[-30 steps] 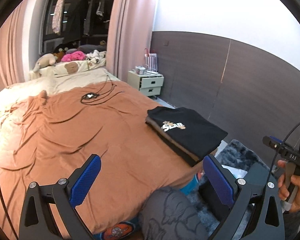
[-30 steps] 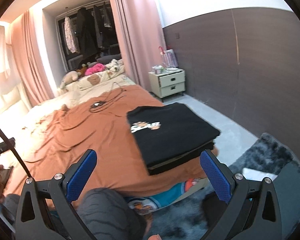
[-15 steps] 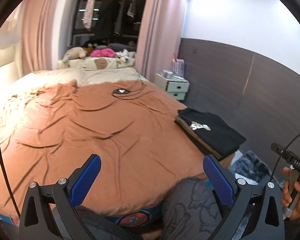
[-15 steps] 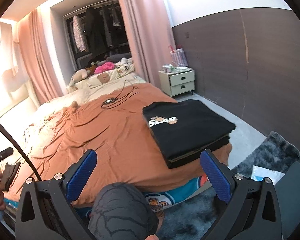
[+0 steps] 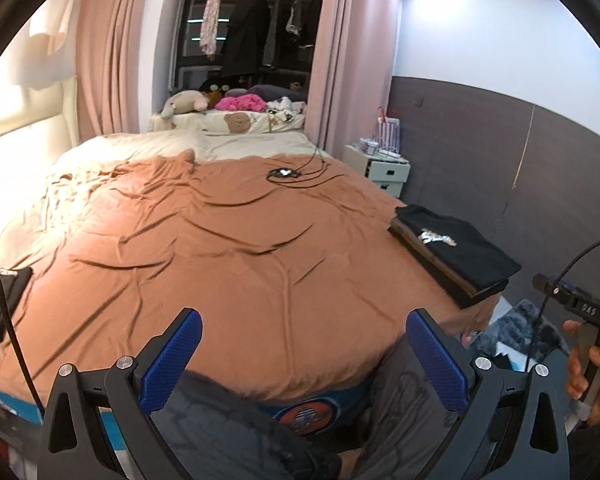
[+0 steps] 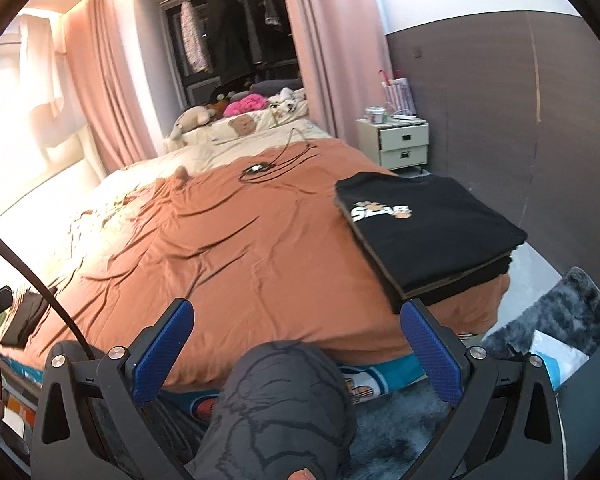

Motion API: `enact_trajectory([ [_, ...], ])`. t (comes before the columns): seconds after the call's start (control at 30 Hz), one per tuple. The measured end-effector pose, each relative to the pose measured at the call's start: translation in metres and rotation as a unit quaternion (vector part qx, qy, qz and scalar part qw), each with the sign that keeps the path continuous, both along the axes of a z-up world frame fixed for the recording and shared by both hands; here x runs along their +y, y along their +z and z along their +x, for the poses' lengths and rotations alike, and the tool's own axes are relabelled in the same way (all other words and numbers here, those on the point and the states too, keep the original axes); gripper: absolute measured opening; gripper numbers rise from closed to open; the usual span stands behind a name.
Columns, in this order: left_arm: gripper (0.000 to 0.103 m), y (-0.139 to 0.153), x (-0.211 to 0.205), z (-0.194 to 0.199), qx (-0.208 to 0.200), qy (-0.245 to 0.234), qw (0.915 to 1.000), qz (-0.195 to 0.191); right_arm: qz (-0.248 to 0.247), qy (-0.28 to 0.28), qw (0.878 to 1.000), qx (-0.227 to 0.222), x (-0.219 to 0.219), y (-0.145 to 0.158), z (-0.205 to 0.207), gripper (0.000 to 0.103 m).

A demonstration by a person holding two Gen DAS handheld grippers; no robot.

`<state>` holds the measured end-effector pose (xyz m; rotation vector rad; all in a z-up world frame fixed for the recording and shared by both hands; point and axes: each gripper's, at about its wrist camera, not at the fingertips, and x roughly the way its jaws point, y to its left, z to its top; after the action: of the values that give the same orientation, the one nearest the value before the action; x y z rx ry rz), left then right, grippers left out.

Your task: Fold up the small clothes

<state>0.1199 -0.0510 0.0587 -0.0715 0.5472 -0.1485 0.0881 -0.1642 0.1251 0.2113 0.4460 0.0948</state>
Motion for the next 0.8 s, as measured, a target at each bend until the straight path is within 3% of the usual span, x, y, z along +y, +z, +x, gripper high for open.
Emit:
enact_trajectory([
  [0.3, 0.103, -0.009, 0.006, -0.012, -0.013, 0.016, 0.9995, 0.022, -0.041, 0.022, 0.999, 0.001, 0.024, 0.0, -0.003, 0.103],
  [0.8, 0.103, -0.016, 0.006, -0.016, -0.016, 0.022, 0.9996, 0.011, -0.054, 0.008, 0.998, 0.003, 0.031, -0.002, -0.007, 0.103],
])
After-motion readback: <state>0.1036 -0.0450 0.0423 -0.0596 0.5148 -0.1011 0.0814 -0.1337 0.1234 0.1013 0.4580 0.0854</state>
